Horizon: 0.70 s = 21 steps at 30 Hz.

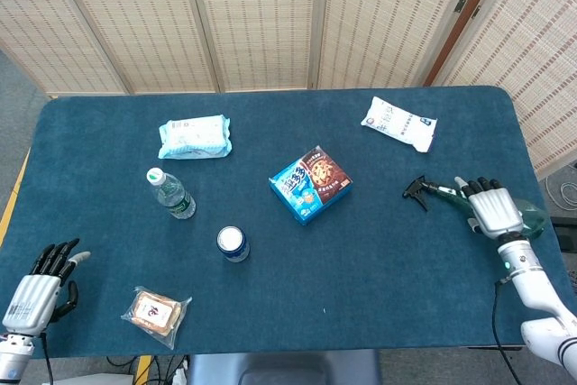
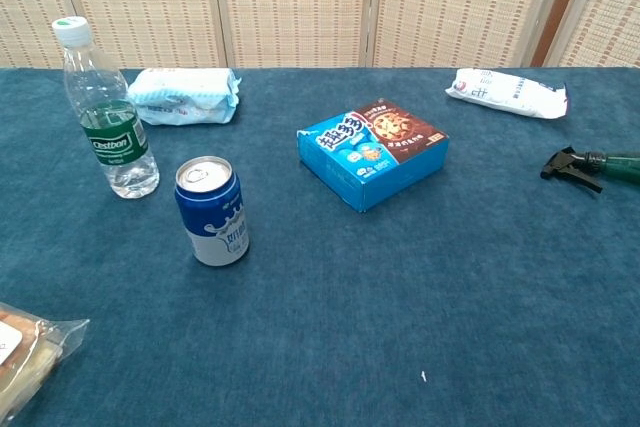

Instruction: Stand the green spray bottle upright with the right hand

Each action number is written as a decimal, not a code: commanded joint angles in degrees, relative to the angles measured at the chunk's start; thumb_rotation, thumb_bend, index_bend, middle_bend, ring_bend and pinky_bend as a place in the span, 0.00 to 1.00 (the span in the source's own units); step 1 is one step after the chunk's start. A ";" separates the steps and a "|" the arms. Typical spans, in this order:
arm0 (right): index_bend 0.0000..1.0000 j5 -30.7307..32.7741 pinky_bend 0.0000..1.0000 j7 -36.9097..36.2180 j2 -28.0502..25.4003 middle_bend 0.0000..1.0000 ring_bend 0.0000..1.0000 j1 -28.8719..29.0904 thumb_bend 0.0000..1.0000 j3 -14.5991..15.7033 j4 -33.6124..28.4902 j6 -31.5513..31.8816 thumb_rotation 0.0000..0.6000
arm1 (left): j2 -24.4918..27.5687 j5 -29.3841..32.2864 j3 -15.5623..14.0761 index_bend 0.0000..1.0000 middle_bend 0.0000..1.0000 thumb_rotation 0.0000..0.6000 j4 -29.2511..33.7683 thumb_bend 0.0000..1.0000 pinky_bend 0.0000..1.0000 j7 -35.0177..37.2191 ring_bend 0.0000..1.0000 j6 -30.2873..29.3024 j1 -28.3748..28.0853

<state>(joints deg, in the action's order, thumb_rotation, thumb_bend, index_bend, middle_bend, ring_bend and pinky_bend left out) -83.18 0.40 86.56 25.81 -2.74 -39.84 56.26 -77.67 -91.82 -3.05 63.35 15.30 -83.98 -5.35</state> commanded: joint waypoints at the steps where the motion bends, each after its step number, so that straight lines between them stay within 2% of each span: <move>1: 0.15 0.24 0.25 -0.07 0.08 0.28 0.18 0.43 0.22 -0.33 0.24 -0.32 1.00 | -0.31 0.23 -0.02 0.18 0.07 1.00 -0.66 0.74 0.00 0.55 0.07 0.31 -0.02; 21: 0.15 0.68 0.25 -1.48 4.99 0.28 0.18 3.79 0.22 -0.34 5.88 -5.44 1.00 | -2.20 1.20 -0.41 0.18 0.07 1.00 -5.97 0.74 0.00 4.96 0.07 1.85 0.19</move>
<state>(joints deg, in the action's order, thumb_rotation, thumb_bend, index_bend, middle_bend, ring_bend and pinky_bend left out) -82.54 -0.94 91.30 29.40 -3.07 -34.22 51.07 -79.74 -90.68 -3.43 57.61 20.02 -82.24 -5.18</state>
